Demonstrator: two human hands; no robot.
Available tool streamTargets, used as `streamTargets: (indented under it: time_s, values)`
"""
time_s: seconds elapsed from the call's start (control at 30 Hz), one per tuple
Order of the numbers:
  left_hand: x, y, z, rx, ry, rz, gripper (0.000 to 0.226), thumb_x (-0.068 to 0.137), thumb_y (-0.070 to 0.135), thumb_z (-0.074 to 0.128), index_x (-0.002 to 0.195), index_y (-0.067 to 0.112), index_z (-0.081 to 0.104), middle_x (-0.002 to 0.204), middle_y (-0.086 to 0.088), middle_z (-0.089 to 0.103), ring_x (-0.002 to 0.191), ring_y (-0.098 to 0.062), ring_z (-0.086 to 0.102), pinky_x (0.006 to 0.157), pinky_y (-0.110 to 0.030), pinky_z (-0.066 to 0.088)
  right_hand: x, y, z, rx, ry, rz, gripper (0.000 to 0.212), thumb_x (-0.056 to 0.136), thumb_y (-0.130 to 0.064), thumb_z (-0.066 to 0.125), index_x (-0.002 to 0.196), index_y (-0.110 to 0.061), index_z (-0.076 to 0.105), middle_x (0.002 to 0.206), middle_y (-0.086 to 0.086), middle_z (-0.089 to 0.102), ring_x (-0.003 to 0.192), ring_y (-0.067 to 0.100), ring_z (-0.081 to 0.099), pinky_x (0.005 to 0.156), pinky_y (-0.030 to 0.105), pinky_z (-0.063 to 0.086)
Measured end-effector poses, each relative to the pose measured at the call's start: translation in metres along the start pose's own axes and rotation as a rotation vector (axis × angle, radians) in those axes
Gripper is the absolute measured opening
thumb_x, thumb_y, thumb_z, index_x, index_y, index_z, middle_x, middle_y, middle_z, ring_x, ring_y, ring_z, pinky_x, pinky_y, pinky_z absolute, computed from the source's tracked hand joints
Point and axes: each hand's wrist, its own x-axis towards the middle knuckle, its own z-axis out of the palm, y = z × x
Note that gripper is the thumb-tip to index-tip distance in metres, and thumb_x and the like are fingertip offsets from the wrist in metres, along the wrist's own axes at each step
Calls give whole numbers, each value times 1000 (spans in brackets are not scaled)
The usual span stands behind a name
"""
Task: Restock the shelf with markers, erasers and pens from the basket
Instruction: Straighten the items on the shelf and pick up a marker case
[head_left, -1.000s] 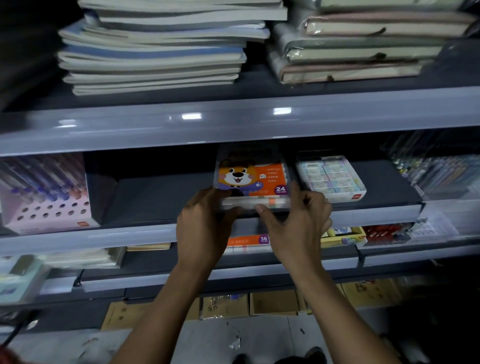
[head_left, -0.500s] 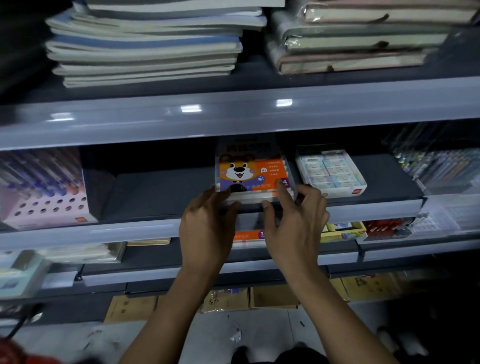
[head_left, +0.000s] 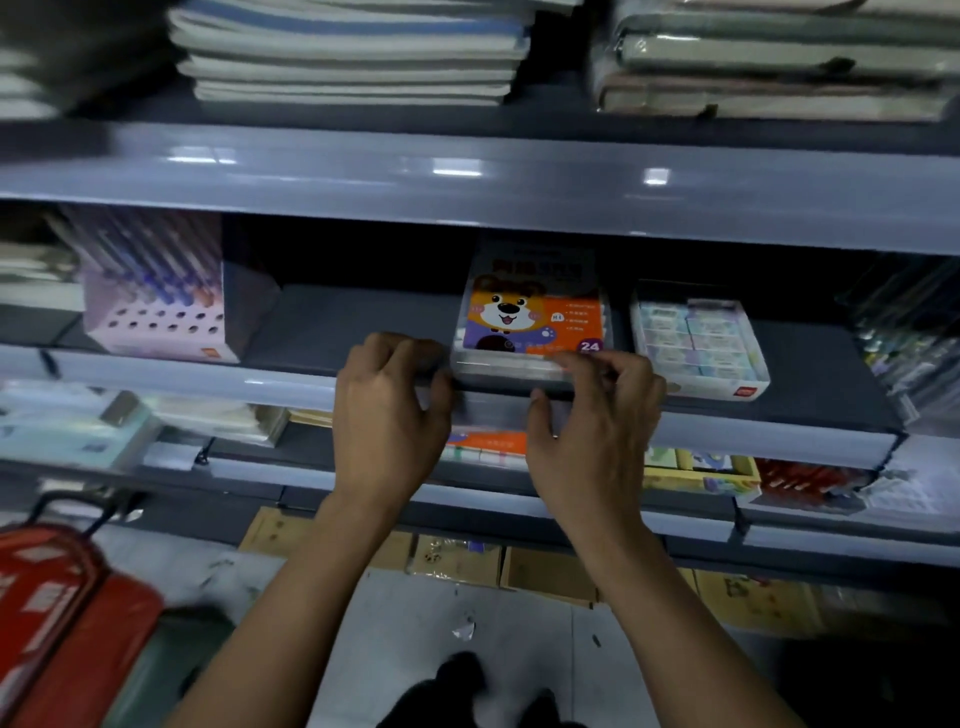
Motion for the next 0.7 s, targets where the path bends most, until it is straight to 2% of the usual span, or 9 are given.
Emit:
streamTargets:
  time_s: [0.1,0.2,0.27,0.47,0.7]
  values:
    - [0,-11,-12,12,14,-14,14,94,20,67,106,15,74,107,-5,67,99,-27,62,82,-44,52,-1,-15,4,86,-105,-41,34,94,-26,69,126,-15,63,132,10,57,126,27,51,101,34,47]
    - [1,-26,-26,5,22,-35,13,94,18,67,104,14,74,104,-5,69,97,-27,65,78,-44,53,-3,-40,7,142,-132,-53,23,96,-25,67,116,-15,65,112,6,69,106,23,64,86,32,54]
    - [4,-38,-37,-7,29,-36,10,94,17,67,102,14,73,102,-4,69,93,-26,66,76,-45,53,-3,-60,13,150,-128,-81,17,97,-27,65,109,-16,67,102,3,70,95,19,65,78,31,55]
    - [22,-91,-81,-42,66,-41,7,93,16,67,96,20,71,89,4,68,69,-18,62,61,-42,50,-5,-128,52,216,-190,-54,11,98,-25,65,102,-17,71,94,-1,72,85,15,65,76,32,57]
    - [47,-187,-139,-7,155,-90,8,94,15,70,93,22,73,85,8,73,59,-13,63,58,-34,47,-3,-221,114,230,-182,-24,13,98,-27,64,96,-19,73,84,-4,74,73,16,67,64,38,56]
